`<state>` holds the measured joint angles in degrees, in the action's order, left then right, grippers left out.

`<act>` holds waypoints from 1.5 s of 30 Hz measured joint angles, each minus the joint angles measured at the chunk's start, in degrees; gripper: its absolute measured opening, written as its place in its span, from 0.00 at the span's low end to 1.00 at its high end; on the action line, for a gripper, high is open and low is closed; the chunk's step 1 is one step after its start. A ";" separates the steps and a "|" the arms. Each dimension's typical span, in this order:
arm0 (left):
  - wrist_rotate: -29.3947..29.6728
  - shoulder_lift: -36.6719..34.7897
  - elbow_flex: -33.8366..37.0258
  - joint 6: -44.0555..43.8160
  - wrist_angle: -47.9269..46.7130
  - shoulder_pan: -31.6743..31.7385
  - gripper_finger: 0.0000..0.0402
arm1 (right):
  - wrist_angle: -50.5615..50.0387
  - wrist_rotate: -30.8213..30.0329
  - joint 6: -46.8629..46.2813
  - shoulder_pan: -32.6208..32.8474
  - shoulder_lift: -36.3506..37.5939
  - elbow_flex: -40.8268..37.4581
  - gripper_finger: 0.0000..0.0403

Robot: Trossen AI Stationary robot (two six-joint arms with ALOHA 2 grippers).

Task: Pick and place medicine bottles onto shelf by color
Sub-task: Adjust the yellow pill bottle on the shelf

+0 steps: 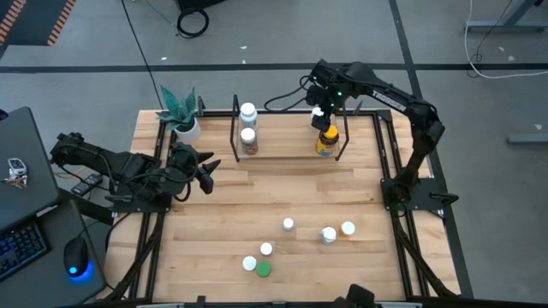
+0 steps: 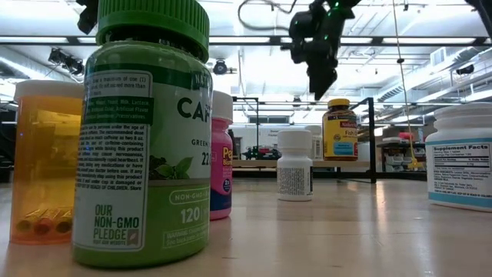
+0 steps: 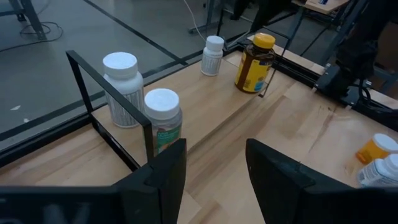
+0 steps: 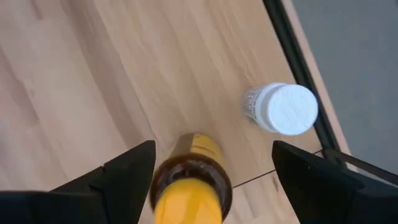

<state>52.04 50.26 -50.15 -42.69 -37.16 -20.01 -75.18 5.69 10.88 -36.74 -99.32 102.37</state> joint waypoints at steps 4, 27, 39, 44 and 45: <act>-1.20 0.00 0.00 -0.01 -0.01 0.00 0.43 | 0.42 0.02 -0.24 0.38 4.00 -0.37 0.81; -1.20 0.00 0.00 -0.01 0.01 0.02 0.43 | 18.67 0.57 2.51 1.01 18.70 -31.42 0.78; -1.25 0.00 0.00 -0.01 -0.51 0.02 0.43 | 23.00 1.53 1.74 0.99 18.77 -32.89 0.57; -1.25 0.00 0.00 0.00 -0.80 0.02 0.43 | 25.72 1.90 -0.37 1.38 18.77 -32.91 0.62; -1.25 0.00 0.00 -0.01 -0.80 0.02 0.43 | 26.29 1.92 -0.68 1.47 18.77 -32.90 0.62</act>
<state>50.78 50.26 -50.15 -42.70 -37.95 -19.99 -48.89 7.61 10.20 -35.27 -80.55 69.47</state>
